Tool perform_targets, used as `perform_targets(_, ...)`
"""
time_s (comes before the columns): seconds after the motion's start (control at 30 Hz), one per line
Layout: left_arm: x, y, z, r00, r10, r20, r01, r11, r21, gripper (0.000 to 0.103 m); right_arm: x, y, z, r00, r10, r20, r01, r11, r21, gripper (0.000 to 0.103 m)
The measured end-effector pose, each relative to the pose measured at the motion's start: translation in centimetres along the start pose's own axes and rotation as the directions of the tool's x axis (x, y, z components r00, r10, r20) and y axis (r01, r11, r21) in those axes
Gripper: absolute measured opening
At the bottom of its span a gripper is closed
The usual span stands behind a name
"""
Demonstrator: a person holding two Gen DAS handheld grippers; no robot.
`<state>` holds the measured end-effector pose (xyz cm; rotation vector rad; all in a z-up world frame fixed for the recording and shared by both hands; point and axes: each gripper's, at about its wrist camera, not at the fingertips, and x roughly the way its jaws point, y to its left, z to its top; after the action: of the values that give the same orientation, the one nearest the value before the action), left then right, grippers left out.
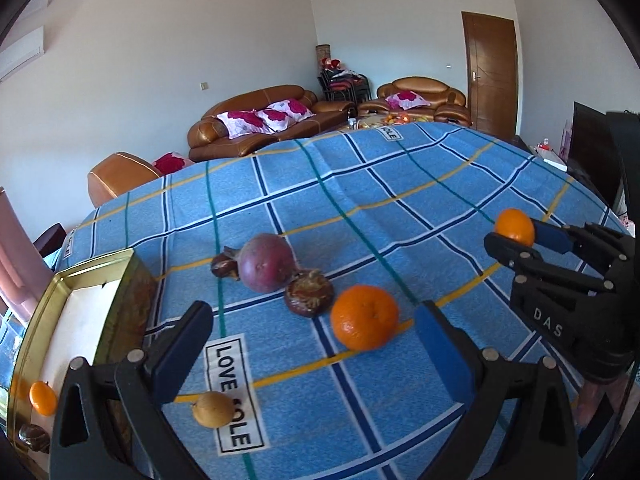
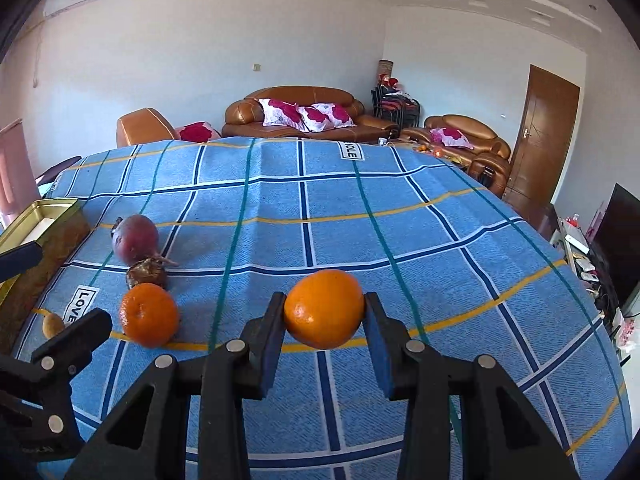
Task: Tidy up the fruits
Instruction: 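Grasp a second orange with the left gripper while the right gripper lifts its orange, then carry the oranges in both grippers back toward the gold tray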
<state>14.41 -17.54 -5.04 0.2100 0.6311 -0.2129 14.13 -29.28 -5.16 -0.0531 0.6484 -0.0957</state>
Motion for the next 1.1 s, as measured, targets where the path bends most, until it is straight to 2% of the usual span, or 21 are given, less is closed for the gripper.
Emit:
perform_targets(0.17, 1.9, -1.0, 0.4, 0.999, -0.022, -0.034, 0.022, 1.000, -0.005, 0.095, 0.4, -1.5, 0.1, 1.000, -0.006, -0.006, 0.007, 1.000, 0.027, 0.040)
perform_targets(0.27, 2.8, -1.5, 0.4, 0.997, -0.047, -0.061, 0.045, 0.999, -0.018, 0.090, 0.6, -2.3, 0.1, 1.000, 0.019, -0.014, -0.018, 0.998, 0.056, 0.040)
perform_targets(0.47, 4.0, -2.9, 0.4, 0.994, -0.059, -0.093, 0.059, 0.998, -0.002, 0.085, 0.8, -1.8, 0.2, 0.999, 0.027, -0.021, -0.026, 0.999, 0.038, 0.041)
perform_targets(0.57, 4.5, -3.0, 0.5, 0.991, -0.057, -0.118, 0.057, 0.998, -0.004, 0.075, 0.8, -1.8, 0.2, 0.999, 0.025, -0.023, -0.024, 0.999, 0.033, 0.041)
perform_targets(0.63, 5.0, -2.8, 0.5, 0.988, -0.070, -0.141, 0.069, 0.998, -0.013, 0.060, 0.8, -1.6, 0.2, 1.000, 0.019, -0.024, -0.019, 0.999, 0.028, 0.041)
perform_targets(0.73, 5.7, -2.4, 0.4, 0.982, -0.081, -0.173, 0.076, 0.996, -0.040, 0.049, 0.7, -1.2, 0.1, 1.000, 0.014, -0.019, -0.014, 1.000, 0.010, 0.041)
perform_targets(0.9, 5.5, -2.4, 0.2, 0.983, -0.085, -0.165, 0.080, 0.996, -0.038, 0.048, 0.5, -1.1, 0.1, 1.000, 0.013, -0.012, -0.013, 1.000, 0.003, 0.041)
perform_targets(1.1, 4.5, -2.5, 0.3, 0.990, -0.070, -0.119, 0.067, 0.997, -0.026, 0.048, 0.3, -0.9, 0.1, 1.000, 0.014, -0.003, -0.014, 1.000, -0.008, 0.041)
